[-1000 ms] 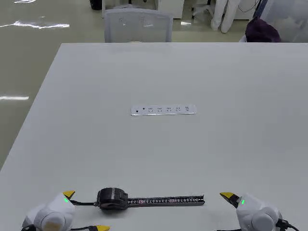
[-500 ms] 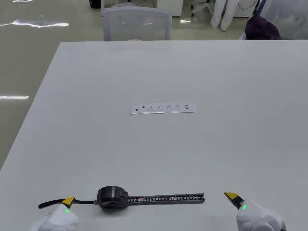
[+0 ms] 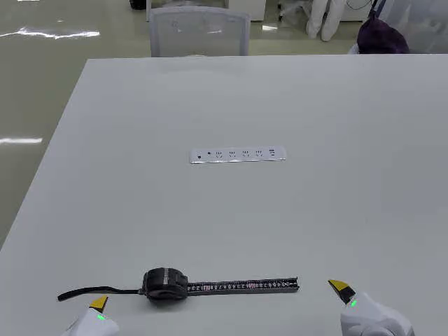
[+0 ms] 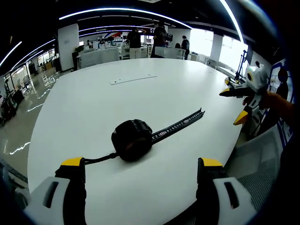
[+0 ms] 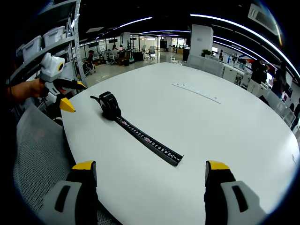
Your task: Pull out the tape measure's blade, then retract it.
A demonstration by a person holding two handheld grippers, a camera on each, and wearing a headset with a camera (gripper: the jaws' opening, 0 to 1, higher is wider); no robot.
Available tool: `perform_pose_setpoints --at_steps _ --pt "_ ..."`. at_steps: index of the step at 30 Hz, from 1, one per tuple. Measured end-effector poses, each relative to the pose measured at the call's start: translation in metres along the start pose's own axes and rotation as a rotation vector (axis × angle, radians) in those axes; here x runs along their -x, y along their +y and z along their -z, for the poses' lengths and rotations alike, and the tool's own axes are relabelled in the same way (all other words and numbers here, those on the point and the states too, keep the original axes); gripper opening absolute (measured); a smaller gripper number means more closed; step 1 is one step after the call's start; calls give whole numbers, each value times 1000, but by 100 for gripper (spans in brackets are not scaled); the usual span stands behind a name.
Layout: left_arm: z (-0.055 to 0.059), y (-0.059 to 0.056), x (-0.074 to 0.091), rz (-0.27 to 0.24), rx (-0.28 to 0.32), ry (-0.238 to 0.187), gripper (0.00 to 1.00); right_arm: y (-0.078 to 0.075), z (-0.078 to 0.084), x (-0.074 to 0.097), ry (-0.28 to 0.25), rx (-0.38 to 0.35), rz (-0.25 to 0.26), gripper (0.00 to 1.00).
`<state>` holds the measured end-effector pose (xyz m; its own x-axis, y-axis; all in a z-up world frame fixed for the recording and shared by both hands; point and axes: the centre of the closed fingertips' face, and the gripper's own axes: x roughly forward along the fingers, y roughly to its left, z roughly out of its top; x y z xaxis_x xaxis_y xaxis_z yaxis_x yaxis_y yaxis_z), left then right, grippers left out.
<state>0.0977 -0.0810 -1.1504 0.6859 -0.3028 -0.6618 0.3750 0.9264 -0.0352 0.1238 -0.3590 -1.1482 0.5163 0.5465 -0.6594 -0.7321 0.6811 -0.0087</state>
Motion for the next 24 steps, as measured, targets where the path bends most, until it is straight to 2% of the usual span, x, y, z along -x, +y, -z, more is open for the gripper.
perform_pose_setpoints --at_steps 4,10,24 --pt "0 -2 3 -30 -4 -11 99 1 0 2 1 -12 6 98" --pt "-2 -7 4 -37 6 -17 99 5 0 2 -1 -13 4 98" --pt "-6 -10 3 -82 85 -65 99 5 1 5 -2 -14 2 98"
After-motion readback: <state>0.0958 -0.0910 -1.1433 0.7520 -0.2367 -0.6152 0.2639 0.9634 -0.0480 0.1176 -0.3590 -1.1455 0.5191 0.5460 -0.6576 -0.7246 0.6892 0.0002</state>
